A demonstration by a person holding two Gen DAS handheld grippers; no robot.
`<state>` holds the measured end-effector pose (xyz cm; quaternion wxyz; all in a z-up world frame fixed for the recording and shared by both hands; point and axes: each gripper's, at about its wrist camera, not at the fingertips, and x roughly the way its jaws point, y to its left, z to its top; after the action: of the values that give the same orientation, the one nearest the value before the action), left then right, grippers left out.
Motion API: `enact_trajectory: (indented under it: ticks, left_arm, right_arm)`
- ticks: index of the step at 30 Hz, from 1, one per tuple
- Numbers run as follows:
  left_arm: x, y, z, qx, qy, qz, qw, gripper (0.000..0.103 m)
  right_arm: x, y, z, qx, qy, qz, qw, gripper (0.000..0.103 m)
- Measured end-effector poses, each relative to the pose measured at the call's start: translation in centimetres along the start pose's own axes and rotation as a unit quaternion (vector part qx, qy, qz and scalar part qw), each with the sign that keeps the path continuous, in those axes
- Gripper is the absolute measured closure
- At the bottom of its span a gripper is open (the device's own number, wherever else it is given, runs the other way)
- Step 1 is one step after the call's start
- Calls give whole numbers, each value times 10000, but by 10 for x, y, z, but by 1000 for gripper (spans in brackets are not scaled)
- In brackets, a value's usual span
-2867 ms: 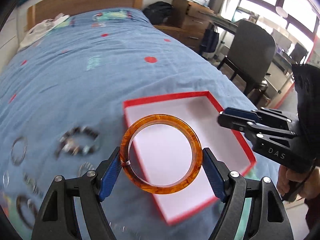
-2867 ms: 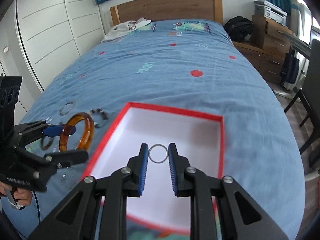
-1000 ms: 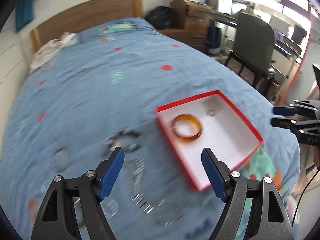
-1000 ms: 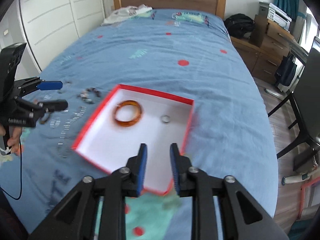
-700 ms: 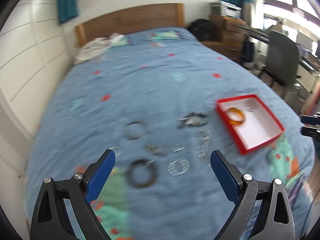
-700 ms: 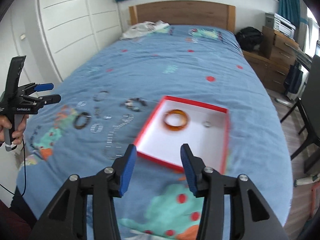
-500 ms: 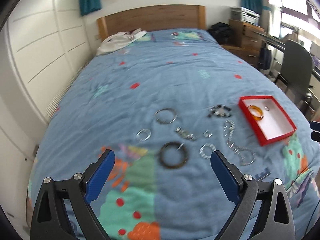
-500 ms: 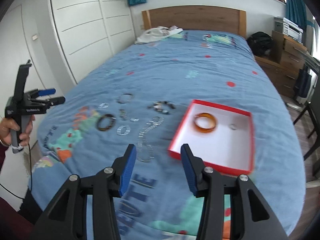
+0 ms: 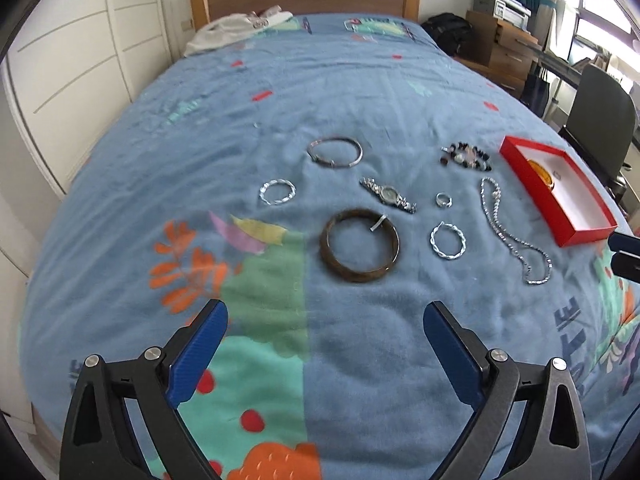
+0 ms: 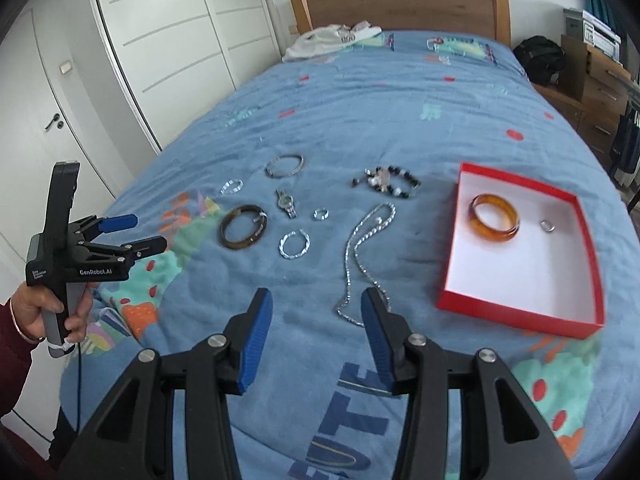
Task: Organize jewelry
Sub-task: 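Withdraw both grippers from the red box back over the jewelry, then grasp the dark brown bangle with the left gripper while the right gripper grasps the twisted silver hoop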
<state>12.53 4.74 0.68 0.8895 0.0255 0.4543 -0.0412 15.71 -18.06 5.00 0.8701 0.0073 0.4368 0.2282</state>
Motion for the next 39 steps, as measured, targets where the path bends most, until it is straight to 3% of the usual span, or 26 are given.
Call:
enact_trajectory:
  ticks: [13,39]
  left_arm:
    - [59,-12,23,82,182,-192,9996,4]
    - [89,-12,29,28,296,-226,9993,4]
  right_arm:
    - [54,-21,11,217,198,27,9996,58]
    - [84,-24,11,267,249,283,9989,58]
